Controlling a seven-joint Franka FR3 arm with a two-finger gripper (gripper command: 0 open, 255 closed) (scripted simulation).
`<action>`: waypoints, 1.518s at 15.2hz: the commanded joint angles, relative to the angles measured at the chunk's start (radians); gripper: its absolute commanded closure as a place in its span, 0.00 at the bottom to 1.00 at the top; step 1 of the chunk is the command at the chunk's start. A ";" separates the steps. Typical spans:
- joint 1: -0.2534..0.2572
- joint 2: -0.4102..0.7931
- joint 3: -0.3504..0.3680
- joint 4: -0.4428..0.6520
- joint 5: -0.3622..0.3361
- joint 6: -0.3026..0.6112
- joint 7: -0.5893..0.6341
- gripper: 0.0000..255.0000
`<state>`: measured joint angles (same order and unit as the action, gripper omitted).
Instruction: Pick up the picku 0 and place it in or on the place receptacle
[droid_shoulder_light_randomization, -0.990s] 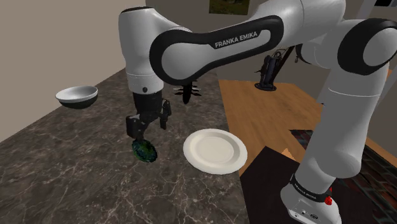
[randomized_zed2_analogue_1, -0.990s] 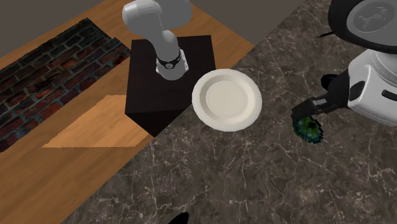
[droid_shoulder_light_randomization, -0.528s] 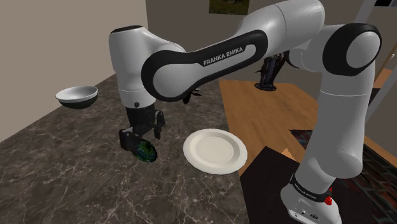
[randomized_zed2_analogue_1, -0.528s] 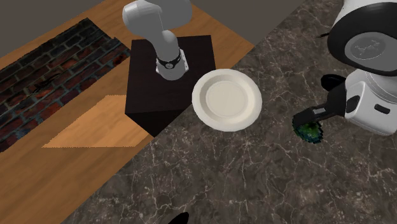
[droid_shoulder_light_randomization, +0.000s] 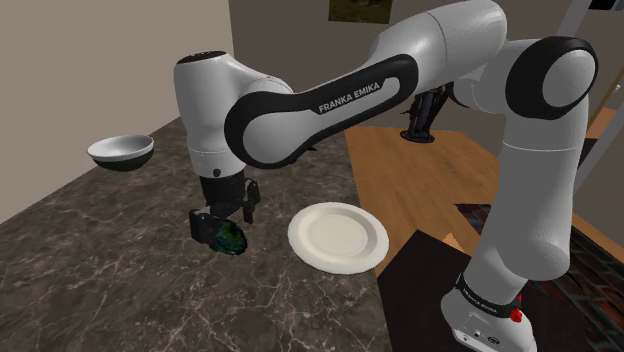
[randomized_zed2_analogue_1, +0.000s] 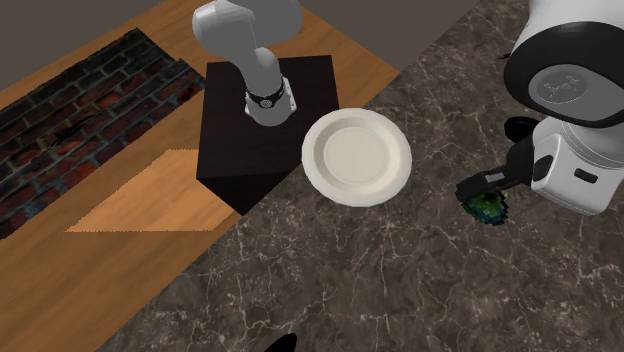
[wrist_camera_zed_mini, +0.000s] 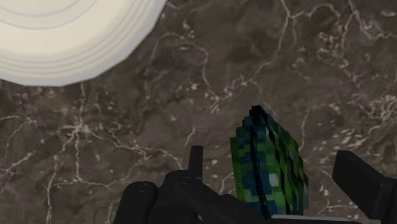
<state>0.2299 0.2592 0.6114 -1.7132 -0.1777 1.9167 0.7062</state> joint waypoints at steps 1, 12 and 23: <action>0.000 0.000 0.000 0.000 0.000 0.000 0.000 0.00; 0.000 0.000 0.000 0.000 0.000 0.000 0.000 1.00; 0.004 -0.018 0.007 0.127 0.016 -0.141 -0.014 1.00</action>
<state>0.2319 0.2387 0.6182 -1.6045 -0.1608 1.7921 0.6920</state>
